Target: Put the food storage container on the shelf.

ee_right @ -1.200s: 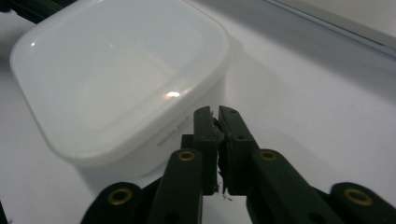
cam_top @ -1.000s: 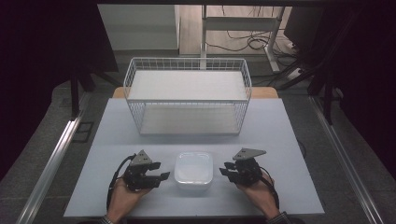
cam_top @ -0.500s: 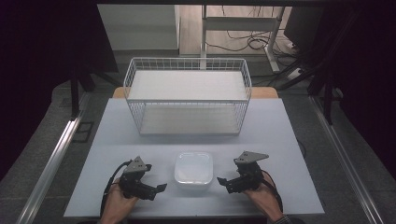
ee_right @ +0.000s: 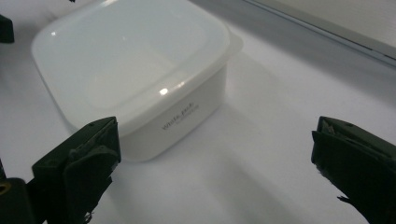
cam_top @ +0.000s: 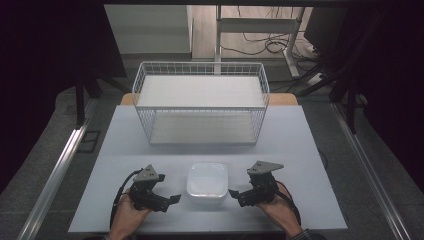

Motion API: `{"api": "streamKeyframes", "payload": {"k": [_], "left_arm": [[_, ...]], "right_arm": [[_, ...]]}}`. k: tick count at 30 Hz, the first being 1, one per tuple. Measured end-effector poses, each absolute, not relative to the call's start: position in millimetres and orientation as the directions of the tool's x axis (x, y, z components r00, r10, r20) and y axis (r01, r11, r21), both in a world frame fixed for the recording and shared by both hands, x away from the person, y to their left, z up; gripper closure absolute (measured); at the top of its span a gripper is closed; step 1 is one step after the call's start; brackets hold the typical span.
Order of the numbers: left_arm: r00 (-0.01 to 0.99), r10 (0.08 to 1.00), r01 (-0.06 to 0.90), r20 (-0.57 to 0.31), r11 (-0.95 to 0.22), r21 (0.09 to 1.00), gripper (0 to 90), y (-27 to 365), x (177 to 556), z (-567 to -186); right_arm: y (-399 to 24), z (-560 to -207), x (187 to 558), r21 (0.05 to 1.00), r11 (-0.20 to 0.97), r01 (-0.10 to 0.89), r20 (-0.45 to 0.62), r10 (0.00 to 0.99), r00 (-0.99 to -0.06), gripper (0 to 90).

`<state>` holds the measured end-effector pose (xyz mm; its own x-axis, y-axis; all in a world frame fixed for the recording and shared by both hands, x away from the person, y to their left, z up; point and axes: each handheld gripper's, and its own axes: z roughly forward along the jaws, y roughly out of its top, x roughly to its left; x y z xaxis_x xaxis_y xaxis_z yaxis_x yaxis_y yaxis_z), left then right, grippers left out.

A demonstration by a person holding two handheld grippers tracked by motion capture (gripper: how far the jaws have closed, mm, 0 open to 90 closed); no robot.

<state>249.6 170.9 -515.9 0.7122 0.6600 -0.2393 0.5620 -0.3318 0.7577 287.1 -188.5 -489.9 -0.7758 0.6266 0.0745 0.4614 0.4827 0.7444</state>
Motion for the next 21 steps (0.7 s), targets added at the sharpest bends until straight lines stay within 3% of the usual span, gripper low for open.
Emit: {"api": "streamKeyframes", "payload": {"k": [7, 16, 21], "left_arm": [[0.738, 0.629, 0.547, -0.243, -0.349, 0.761, 3.7, 157.5, 256.1, -504.5], [0.755, 0.614, 0.532, -0.232, -0.366, 0.763, 11.7, 142.0, 274.9, -493.0], [0.760, 0.600, 0.538, -0.249, -0.367, 0.759, 12.0, 128.0, 289.2, -490.9]], "right_arm": [[-178.1, -480.4, 287.0, 0.747, 0.465, 0.475, 0.098, 0.630, -0.771, 0.3], [-161.1, -474.7, 291.5, 0.743, 0.454, 0.492, 0.138, 0.615, -0.776, 14.3], [-151.8, -474.3, 298.8, 0.730, 0.450, 0.514, 0.154, 0.625, -0.765, 15.1]]}}
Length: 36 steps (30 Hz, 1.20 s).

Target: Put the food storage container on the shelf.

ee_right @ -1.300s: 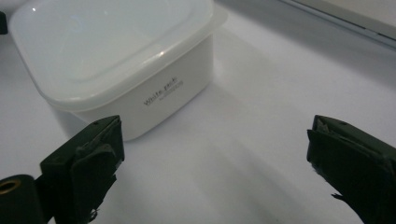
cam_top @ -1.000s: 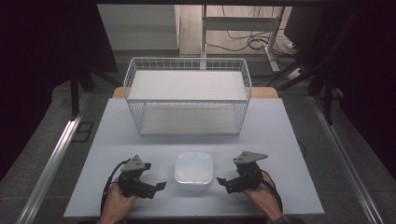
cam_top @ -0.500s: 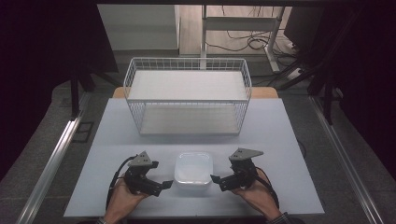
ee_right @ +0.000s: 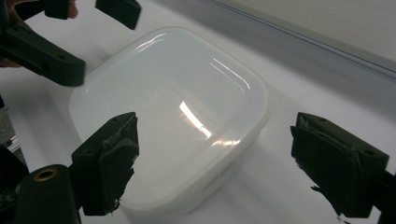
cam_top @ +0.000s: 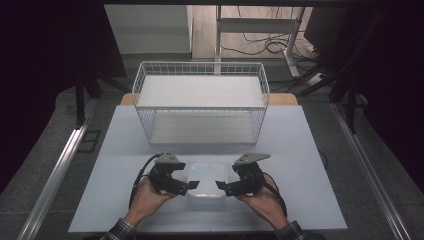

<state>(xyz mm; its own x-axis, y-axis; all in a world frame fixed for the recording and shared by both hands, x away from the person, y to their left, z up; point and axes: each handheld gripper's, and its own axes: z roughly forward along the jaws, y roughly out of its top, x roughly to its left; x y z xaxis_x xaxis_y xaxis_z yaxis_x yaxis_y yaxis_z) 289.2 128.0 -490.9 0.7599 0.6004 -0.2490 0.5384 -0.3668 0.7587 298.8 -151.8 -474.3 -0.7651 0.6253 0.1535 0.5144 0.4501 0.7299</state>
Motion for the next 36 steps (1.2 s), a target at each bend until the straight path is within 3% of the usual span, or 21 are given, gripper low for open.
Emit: {"api": "streamKeyframes", "payload": {"k": [4, 7, 10, 12, 15, 20, 27, 32, 36], "left_arm": [[0.766, 0.586, 0.562, -0.266, -0.407, 0.720, 6.0, 116.0, 297.3, -502.5], [0.770, 0.562, 0.571, -0.301, -0.397, 0.719, 9.3, 119.4, 296.7, -504.4], [0.756, 0.559, 0.600, -0.340, -0.385, 0.701, 13.7, 121.3, 294.3, -504.4], [0.733, 0.565, 0.634, -0.379, -0.366, 0.681, 18.0, 125.7, 292.5, -504.0], [0.726, 0.559, 0.647, -0.401, -0.357, 0.674, 30.6, 133.4, 286.0, -501.9], [0.724, 0.573, 0.636, -0.385, -0.339, 0.693, 55.1, 142.6, 272.4, -494.0], [0.678, 0.630, 0.647, -0.379, -0.269, 0.713, 66.0, 142.3, 264.9, -490.9], [0.664, 0.646, 0.640, -0.378, -0.229, 0.734, 79.0, 144.4, 262.9, -489.5], [0.651, 0.660, 0.644, -0.376, -0.217, 0.734, 79.5, 144.4, 263.8, -491.0]], "right_arm": [[-144.4, -482.6, 304.8, 0.679, 0.471, 0.564, 0.191, 0.628, -0.754, 8.7], [-145.8, -489.4, 306.7, 0.656, 0.444, 0.611, 0.260, 0.627, -0.735, 9.0], [-147.9, -488.4, 306.0, 0.632, 0.432, 0.643, 0.324, 0.607, -0.725, 18.9], [-148.9, -485.4, 302.8, 0.631, 0.435, 0.642, 0.311, 0.616, -0.723, 25.8], [-155.9, -480.4, 298.4, 0.636, 0.404, 0.658, 0.319, 0.638, -0.701, 41.7], [-163.9, -474.6, 290.1, 0.628, 0.360, 0.690, 0.356, 0.655, -0.666, 59.2], [-165.7, -468.4, 281.9, 0.645, 0.323, 0.693, 0.351, 0.681, -0.643, 68.3], [-170.3, -466.2, 282.1, 0.675, 0.285, 0.680, 0.348, 0.690, -0.634, 78.2], [-167.0, -465.5, 281.5, 0.700, 0.303, 0.647, 0.295, 0.702, -0.648, 78.3]]}}
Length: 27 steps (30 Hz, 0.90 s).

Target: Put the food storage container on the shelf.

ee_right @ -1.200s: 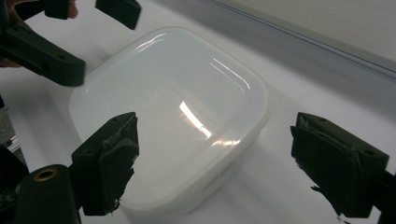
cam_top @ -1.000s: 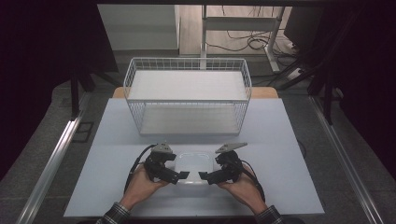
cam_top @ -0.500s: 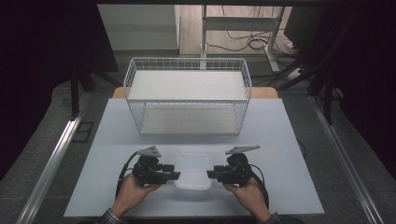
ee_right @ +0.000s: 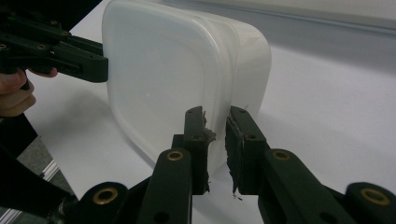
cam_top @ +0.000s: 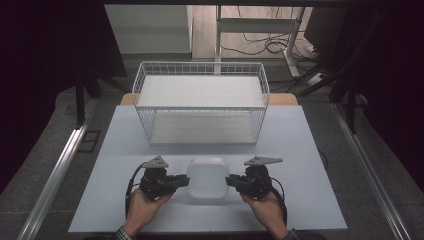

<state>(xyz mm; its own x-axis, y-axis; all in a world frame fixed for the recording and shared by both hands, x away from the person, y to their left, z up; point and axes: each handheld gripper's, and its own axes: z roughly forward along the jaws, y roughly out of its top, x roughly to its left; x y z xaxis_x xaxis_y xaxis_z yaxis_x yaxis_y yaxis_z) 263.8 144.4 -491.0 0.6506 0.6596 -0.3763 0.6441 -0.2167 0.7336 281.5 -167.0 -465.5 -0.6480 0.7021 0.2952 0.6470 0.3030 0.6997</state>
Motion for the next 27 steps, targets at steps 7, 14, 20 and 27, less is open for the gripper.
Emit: {"api": "streamKeyframes", "payload": {"k": [7, 14, 20, 27], "left_arm": [[0.645, 0.672, 0.630, -0.364, -0.199, 0.751, 79.5, 144.2, 264.3, -486.1], [0.651, 0.676, 0.603, -0.345, -0.184, 0.776, 79.6, 147.4, 264.8, -474.7], [0.653, 0.681, 0.584, -0.331, -0.175, 0.793, 79.8, 150.8, 268.2, -463.6], [0.657, 0.684, 0.564, -0.317, -0.167, 0.809, 80.0, 157.6, 271.6, -449.0]], "right_arm": [[-166.2, -460.8, 283.9, 0.737, 0.290, 0.610, 0.273, 0.699, -0.662, 78.3], [-164.3, -448.7, 285.7, 0.774, 0.288, 0.564, 0.244, 0.687, -0.685, 78.4], [-162.1, -438.1, 291.7, 0.797, 0.287, 0.532, 0.223, 0.678, -0.700, 78.3], [-155.7, -423.1, 298.8, 0.817, 0.292, 0.498, 0.199, 0.667, -0.718, 78.3]]}}
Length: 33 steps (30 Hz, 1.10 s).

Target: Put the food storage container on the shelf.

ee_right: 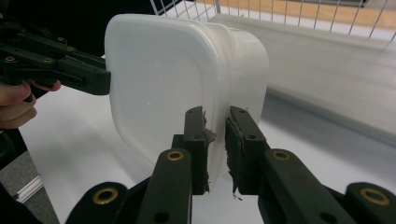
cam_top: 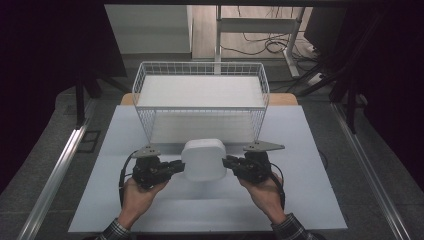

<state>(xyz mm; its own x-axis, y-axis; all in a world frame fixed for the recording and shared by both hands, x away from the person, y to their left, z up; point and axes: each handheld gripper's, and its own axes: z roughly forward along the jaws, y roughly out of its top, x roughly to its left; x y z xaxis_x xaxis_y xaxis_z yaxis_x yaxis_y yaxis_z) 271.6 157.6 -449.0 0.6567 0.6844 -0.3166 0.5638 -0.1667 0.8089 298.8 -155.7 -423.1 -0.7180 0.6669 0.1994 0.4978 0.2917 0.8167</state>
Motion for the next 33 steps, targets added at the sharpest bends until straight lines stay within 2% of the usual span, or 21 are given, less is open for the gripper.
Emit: {"api": "streamKeyframes", "payload": {"k": [23, 33], "left_arm": [[0.674, 0.685, 0.497, -0.277, -0.142, 0.856, 80.5, 165.8, 292.5, -391.8], [0.676, 0.692, 0.458, -0.254, -0.124, 0.880, 80.6, 169.5, 306.3, -358.7]], "right_arm": [[-151.8, -373.2, 322.9, 0.860, 0.254, 0.443, 0.187, 0.651, -0.736, 78.1], [-146.7, -339.7, 338.3, 0.882, 0.237, 0.407, 0.165, 0.654, -0.739, 78.0]]}}
